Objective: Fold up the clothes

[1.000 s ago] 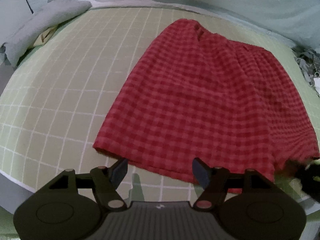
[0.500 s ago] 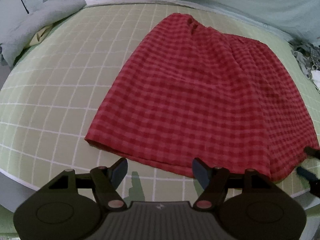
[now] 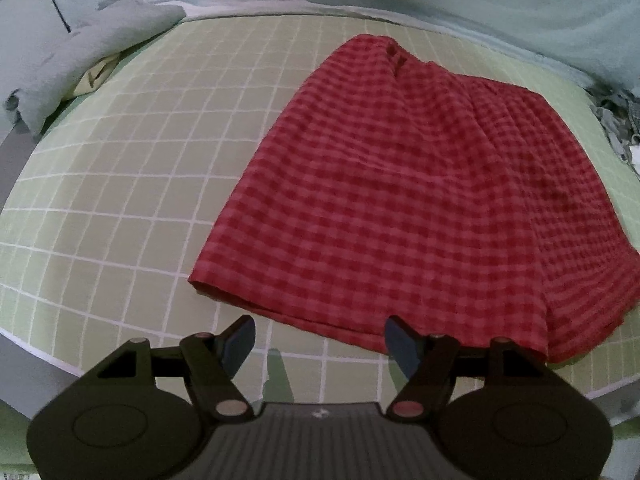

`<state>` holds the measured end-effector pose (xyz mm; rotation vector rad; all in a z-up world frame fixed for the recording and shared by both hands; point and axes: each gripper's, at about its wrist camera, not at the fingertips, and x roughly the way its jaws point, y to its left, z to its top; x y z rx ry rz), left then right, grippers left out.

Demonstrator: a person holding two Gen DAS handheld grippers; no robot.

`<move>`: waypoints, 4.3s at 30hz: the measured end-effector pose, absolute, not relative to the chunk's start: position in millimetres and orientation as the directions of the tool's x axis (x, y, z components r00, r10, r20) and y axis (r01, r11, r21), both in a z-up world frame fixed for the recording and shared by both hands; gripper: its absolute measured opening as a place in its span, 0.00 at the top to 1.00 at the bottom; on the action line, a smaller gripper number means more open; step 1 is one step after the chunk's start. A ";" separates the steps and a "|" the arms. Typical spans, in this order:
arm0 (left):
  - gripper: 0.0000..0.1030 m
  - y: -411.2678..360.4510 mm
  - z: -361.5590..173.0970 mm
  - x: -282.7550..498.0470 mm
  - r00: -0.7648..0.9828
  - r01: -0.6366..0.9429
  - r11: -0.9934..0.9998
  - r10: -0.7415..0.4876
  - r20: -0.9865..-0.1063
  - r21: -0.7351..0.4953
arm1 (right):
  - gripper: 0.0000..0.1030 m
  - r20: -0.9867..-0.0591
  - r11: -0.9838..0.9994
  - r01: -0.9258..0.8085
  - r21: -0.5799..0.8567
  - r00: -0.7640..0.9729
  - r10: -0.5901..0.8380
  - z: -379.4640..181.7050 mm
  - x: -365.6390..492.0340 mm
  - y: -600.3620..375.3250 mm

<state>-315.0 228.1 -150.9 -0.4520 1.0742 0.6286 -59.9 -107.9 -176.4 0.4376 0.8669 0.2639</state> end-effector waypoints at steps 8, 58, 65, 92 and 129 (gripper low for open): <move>0.25 256.3 -157.7 -327.5 0.281 -0.745 0.667 0.298 -0.912 -0.011 | 0.39 -0.765 0.981 -0.154 0.120 0.615 0.191 -173.7 -78.1 -80.4; 0.70 78.1 -97.5 -103.0 0.579 -0.294 0.930 -0.008 -0.815 -0.218 | 0.01 -0.847 0.950 -0.271 0.158 0.457 0.271 -179.0 1.6 -138.2; 0.30 92.4 -99.2 -132.1 0.520 -0.482 0.871 0.196 -0.832 -0.096 | 0.01 -0.826 0.890 -0.423 0.171 0.432 0.363 -179.4 0.2 -119.9; 0.27 146.2 -152.0 -164.3 0.271 -0.705 0.708 0.215 -0.938 -0.041 | 0.99 -0.766 0.739 -0.626 0.250 0.339 0.546 -137.3 -26.3 -64.3; 0.26 251.9 -144.1 -75.3 0.306 -0.769 0.635 0.257 -0.916 -0.079 | 0.99 -0.771 0.521 -0.849 0.090 0.272 0.576 -170.9 90.8 133.7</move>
